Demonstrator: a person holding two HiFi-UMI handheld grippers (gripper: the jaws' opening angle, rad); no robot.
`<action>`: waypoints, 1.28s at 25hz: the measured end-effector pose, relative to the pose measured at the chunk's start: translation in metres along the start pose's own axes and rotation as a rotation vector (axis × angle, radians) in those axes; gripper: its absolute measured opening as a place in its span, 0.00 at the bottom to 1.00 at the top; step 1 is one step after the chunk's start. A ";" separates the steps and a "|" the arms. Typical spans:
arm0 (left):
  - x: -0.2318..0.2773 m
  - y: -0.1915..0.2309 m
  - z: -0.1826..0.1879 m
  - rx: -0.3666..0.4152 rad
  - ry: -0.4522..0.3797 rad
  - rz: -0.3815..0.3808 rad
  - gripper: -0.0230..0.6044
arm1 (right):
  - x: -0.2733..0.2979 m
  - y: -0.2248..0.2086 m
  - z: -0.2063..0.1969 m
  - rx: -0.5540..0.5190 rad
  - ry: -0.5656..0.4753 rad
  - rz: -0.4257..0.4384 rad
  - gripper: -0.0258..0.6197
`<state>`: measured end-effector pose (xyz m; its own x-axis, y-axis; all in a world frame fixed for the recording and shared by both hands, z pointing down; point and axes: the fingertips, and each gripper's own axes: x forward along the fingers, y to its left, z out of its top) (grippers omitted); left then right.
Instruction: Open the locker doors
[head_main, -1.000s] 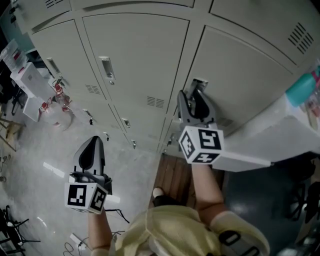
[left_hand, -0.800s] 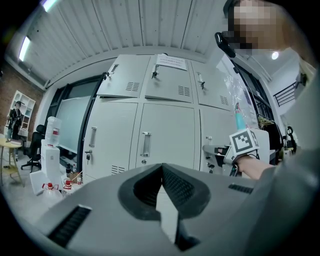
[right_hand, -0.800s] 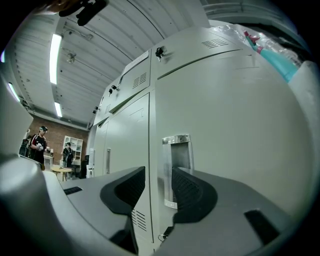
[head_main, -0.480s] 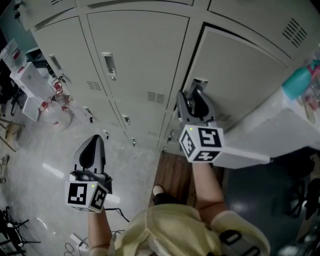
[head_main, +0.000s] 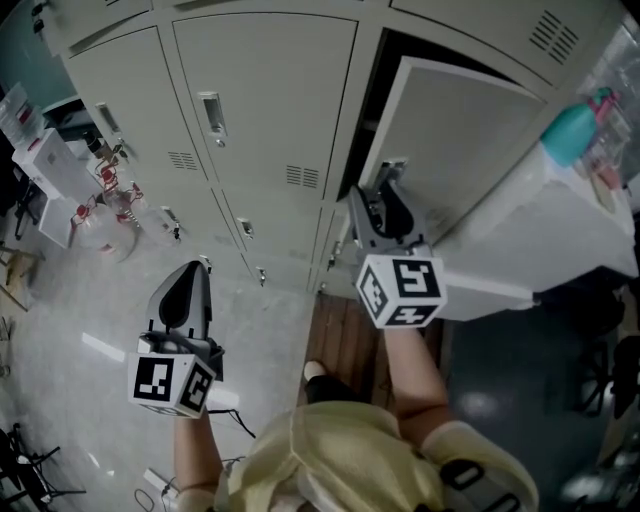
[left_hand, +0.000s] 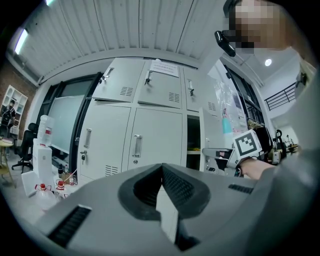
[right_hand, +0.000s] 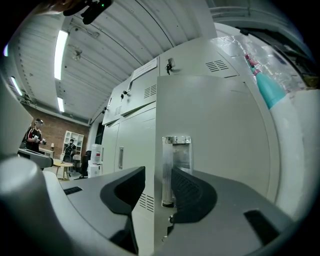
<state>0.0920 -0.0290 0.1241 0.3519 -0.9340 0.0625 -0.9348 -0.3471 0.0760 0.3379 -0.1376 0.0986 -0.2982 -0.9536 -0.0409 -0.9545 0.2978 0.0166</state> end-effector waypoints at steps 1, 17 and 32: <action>-0.003 -0.003 0.000 0.002 -0.001 -0.008 0.04 | -0.006 0.000 0.000 0.000 0.002 -0.003 0.26; -0.045 -0.038 -0.003 0.004 -0.017 -0.086 0.04 | -0.080 -0.015 0.001 -0.004 0.010 -0.055 0.24; -0.058 -0.085 -0.005 0.013 -0.032 -0.177 0.04 | -0.154 -0.044 0.001 0.017 0.005 -0.080 0.23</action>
<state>0.1514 0.0549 0.1185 0.5091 -0.8605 0.0173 -0.8592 -0.5069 0.0697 0.4259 -0.0041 0.1031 -0.2205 -0.9747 -0.0361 -0.9753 0.2208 -0.0031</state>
